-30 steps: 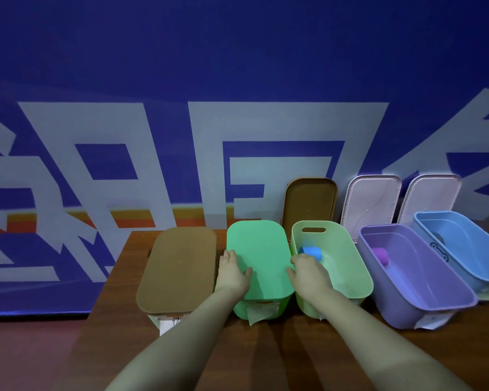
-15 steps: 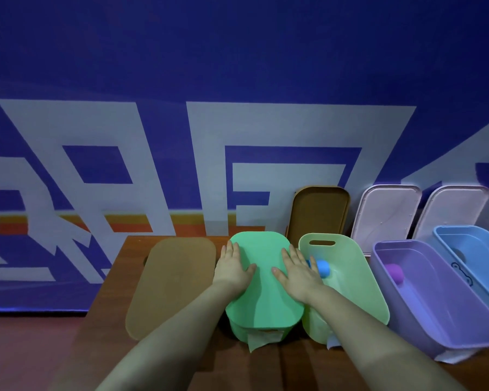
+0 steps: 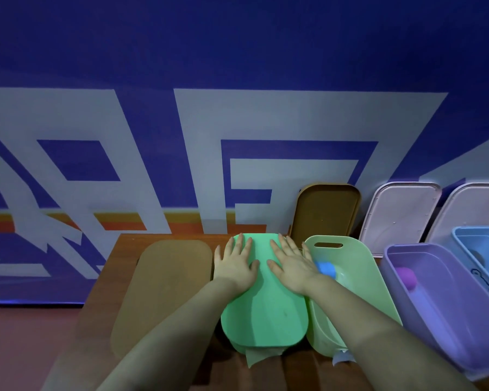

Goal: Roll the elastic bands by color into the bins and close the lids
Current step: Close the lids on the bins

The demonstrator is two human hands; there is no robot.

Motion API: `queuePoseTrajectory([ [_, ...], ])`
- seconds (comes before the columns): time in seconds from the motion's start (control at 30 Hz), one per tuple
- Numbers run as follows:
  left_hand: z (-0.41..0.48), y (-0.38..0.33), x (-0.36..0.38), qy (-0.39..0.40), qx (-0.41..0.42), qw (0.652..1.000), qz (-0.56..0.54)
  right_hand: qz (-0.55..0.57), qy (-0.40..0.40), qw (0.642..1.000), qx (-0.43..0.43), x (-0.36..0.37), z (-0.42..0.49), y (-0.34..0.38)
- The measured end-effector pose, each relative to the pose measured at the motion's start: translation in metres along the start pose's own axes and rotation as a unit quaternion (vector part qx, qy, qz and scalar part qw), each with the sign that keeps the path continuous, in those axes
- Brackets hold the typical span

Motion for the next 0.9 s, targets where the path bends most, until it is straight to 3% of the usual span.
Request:
queuePoseTrajectory([
  [0.43,0.003,0.007,-0.012,0.027,0.013,0.997,0.065,-0.011,-0.002,1.000,0.011,0.002,-0.001,0.001],
  [0.6,0.007,0.007,-0.021,0.029,0.024,0.997,0.072,0.033,0.004,0.999,0.030,-0.012,0.002,0.003],
  [0.73,0.013,0.007,-0.032,0.058,0.026,0.994,0.090,0.129,-0.066,0.987,0.072,-0.030,0.002,0.003],
  [0.9,0.013,-0.005,-0.053,-0.001,-0.015,0.999,-0.051,0.184,-0.102,0.972,0.105,-0.050,-0.017,-0.015],
])
Point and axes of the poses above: each hand's wrist, its own z-axis towards the middle knuckle, its own x-axis out of the palm, y = z × x, the point moved 4 cm from there along z, towards the middle knuckle, and after that the axes turned 13 degrees about z, right-handed, at the moved point
